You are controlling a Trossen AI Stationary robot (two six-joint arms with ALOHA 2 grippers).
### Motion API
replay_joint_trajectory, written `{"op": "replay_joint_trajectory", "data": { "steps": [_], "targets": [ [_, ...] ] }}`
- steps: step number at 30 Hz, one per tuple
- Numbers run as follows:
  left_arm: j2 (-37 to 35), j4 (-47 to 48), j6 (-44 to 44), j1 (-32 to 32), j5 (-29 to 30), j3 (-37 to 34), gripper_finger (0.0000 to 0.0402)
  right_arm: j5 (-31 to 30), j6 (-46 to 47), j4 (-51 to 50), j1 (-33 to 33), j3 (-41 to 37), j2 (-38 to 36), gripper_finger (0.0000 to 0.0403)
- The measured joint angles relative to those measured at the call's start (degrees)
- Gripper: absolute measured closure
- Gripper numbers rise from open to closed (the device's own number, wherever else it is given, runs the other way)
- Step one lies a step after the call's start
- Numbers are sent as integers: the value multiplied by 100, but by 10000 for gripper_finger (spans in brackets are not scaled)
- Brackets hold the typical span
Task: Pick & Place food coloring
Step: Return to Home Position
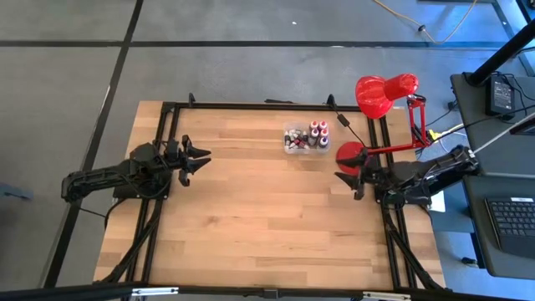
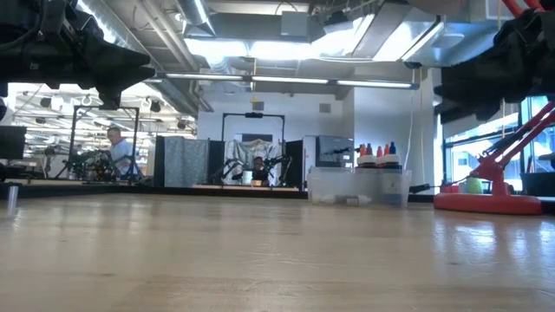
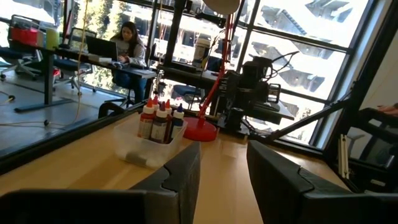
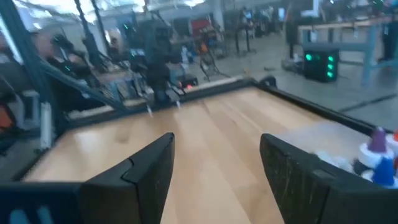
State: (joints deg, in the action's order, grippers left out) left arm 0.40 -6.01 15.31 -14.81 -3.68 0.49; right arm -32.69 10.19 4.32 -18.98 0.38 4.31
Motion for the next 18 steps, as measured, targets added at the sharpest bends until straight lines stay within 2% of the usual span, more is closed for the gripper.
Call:
{"op": "replay_joint_trajectory", "data": {
  "steps": [4,9,18],
  "targets": [
    [0,0,-1,0,0,0,272,393,-253,-7,1,0,-427,164],
    [2,-1,0,2,2,0,273,838,-604,-30,2,4,-426,164],
    [2,-6,0,2,-17,0,274,884,-417,-31,2,4,-400,164]
  ]
}}
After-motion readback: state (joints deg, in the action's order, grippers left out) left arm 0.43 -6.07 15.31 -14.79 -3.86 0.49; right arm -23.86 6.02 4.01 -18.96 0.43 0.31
